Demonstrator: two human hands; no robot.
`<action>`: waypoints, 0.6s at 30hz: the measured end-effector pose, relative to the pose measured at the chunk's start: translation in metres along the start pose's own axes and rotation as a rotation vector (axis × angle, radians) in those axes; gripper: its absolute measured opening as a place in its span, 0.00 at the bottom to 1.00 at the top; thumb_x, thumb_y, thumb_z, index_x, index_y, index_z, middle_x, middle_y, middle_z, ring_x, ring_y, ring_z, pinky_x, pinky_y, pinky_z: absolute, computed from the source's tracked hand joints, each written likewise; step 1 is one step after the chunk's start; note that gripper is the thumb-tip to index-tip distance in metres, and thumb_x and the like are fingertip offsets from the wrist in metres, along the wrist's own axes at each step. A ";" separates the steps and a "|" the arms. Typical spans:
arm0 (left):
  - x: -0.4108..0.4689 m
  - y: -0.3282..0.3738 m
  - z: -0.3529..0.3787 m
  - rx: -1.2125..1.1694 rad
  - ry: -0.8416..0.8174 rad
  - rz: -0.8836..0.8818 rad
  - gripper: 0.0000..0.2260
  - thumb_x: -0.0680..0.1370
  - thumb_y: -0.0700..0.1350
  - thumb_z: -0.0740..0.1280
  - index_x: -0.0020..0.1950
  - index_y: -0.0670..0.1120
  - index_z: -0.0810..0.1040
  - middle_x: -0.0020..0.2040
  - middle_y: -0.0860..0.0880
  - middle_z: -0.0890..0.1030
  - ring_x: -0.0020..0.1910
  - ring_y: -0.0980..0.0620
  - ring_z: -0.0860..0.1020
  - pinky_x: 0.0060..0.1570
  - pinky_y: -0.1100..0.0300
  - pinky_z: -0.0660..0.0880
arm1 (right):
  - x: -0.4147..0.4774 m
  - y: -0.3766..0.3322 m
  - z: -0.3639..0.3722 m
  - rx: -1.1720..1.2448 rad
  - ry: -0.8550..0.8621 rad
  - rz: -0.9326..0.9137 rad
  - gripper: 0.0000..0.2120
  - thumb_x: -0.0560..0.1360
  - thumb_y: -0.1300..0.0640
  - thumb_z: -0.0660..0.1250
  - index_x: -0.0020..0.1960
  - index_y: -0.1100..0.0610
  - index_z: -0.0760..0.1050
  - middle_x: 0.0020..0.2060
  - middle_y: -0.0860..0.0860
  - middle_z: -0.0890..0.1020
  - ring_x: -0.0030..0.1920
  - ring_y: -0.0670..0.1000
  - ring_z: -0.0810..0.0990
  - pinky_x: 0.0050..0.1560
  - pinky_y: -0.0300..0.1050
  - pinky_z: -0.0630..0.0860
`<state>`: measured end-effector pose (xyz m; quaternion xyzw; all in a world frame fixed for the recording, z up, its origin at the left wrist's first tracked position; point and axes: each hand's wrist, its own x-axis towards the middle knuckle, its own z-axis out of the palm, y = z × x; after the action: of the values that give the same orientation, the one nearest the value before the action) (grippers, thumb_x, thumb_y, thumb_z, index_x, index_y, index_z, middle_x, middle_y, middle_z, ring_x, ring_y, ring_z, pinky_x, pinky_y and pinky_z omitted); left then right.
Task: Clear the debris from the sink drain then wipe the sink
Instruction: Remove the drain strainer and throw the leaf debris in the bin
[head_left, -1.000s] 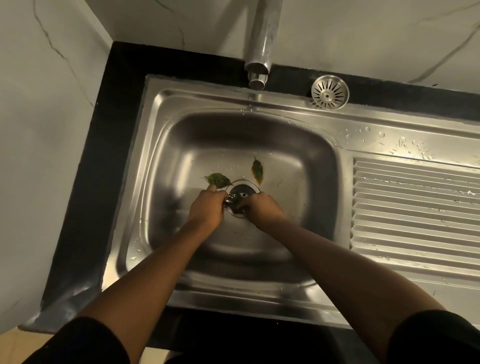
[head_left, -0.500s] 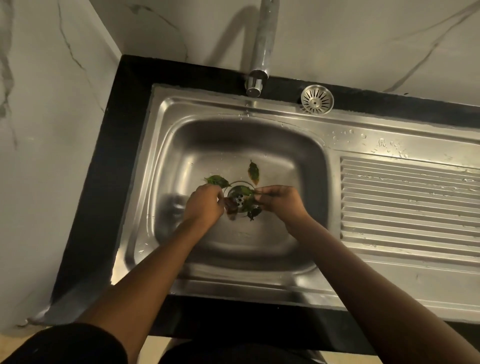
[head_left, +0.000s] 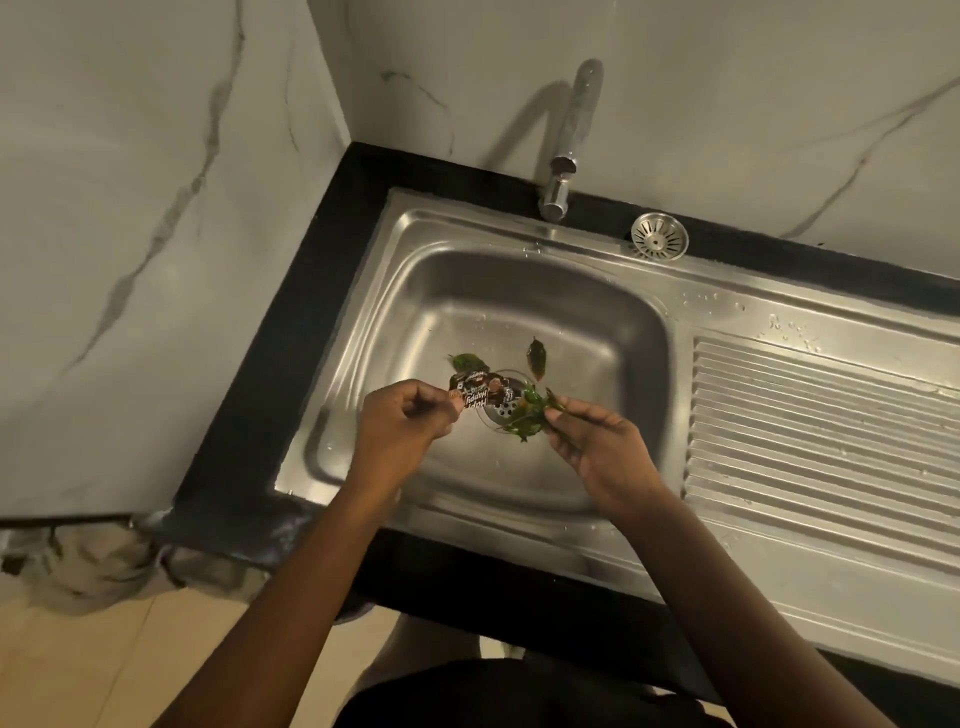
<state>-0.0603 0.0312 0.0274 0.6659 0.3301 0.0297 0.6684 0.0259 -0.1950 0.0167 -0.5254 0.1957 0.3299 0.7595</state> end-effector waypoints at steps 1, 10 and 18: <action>-0.014 0.000 -0.002 -0.033 0.023 -0.002 0.03 0.74 0.44 0.80 0.43 0.46 0.88 0.42 0.45 0.89 0.47 0.42 0.88 0.49 0.51 0.87 | -0.005 0.000 0.001 0.003 -0.024 0.012 0.09 0.74 0.68 0.74 0.42 0.56 0.88 0.45 0.56 0.88 0.45 0.51 0.88 0.44 0.39 0.83; -0.134 -0.027 -0.039 -0.259 0.360 0.012 0.01 0.77 0.44 0.78 0.46 0.48 0.88 0.45 0.42 0.89 0.49 0.43 0.89 0.57 0.47 0.85 | -0.052 0.008 0.036 -0.205 -0.327 0.101 0.08 0.74 0.67 0.74 0.53 0.61 0.84 0.55 0.61 0.86 0.51 0.52 0.84 0.51 0.42 0.81; -0.222 -0.047 -0.094 -0.368 0.643 0.011 0.04 0.77 0.42 0.77 0.49 0.42 0.86 0.44 0.44 0.89 0.47 0.46 0.89 0.48 0.59 0.85 | -0.098 0.056 0.091 -0.380 -0.494 0.168 0.10 0.76 0.66 0.73 0.57 0.62 0.83 0.55 0.59 0.87 0.49 0.50 0.84 0.49 0.40 0.81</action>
<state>-0.2979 0.0010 0.0834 0.4929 0.5086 0.2999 0.6391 -0.0872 -0.1263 0.0761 -0.5437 -0.0172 0.5396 0.6426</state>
